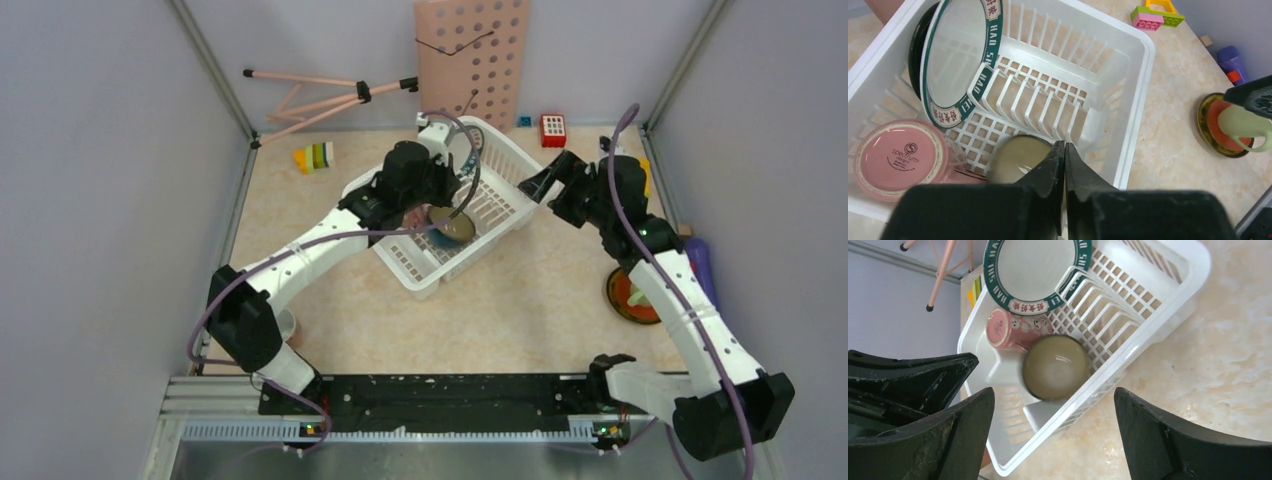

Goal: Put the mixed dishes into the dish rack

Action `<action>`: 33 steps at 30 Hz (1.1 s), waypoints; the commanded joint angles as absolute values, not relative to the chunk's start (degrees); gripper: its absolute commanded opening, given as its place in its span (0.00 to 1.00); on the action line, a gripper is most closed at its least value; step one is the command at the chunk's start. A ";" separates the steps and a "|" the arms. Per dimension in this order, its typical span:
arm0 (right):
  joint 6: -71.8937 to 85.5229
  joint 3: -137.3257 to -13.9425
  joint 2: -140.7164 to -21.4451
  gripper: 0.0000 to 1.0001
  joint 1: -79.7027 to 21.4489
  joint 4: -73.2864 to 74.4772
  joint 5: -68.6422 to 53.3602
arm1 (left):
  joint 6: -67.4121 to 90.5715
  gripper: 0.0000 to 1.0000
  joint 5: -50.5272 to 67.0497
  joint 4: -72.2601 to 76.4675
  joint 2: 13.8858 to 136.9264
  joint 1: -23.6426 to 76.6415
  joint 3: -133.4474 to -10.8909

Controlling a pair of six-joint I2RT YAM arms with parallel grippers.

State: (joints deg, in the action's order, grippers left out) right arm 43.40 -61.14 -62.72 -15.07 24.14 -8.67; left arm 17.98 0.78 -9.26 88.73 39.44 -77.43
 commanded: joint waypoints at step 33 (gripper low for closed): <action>24.06 -68.71 -72.36 0.89 -28.87 29.30 -0.32 | 25.59 0.78 -10.57 -22.57 59.42 28.08 -57.80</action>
State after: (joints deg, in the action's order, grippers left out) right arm 25.67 -70.85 -77.36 -28.97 28.05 -4.73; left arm 23.22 -6.11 -19.00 65.32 28.42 -60.55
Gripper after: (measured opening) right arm 0.879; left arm 0.645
